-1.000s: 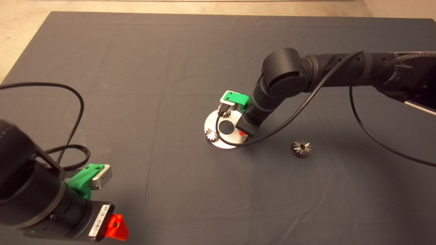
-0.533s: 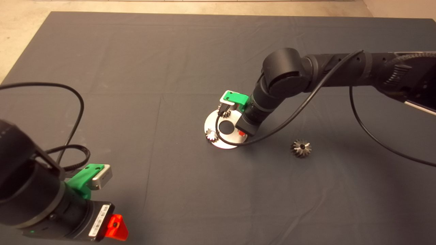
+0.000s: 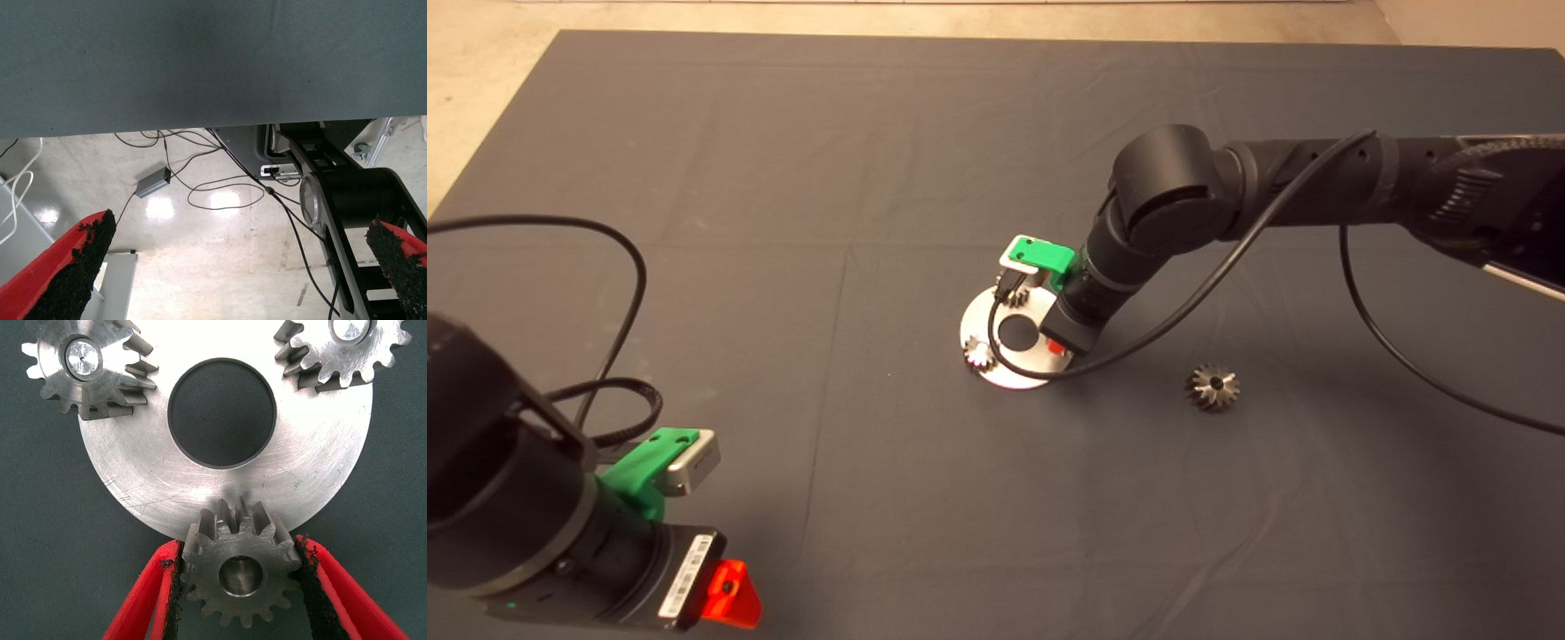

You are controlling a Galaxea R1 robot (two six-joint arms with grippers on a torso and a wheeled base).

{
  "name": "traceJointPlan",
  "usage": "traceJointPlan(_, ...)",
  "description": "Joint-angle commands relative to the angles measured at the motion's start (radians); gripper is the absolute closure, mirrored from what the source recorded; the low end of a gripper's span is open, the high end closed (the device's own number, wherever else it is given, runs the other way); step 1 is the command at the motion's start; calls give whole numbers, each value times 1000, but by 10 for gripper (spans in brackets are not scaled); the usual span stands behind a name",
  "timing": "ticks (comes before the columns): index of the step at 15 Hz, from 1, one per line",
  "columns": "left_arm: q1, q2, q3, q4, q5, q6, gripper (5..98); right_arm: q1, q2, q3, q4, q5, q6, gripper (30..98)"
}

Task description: Remove an incorrectly installed larger gear and replace it with the correct smaller gear

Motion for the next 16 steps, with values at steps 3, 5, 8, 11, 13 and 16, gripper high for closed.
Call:
traceJointPlan(3,-5,-4,16,0,133,-7,61,33,-1,-11,-29,17,-2,882)
traceJointPlan(5,-5,-4,16,0,133,-7,61,33,-3,-11,-29,17,-2,882)
traceJointPlan(8,-5,-4,16,0,133,-7,61,34,-4,-8,-29,19,-2,882)
traceJointPlan(11,-5,-4,16,0,133,-5,61,36,-6,2,-27,19,1,882)
traceJointPlan(13,-5,-4,16,0,133,-5,61,38,-6,2,-27,19,3,881)
traceJointPlan(16,-5,-4,16,0,133,-5,61,39,-9,12,-27,19,1,888)
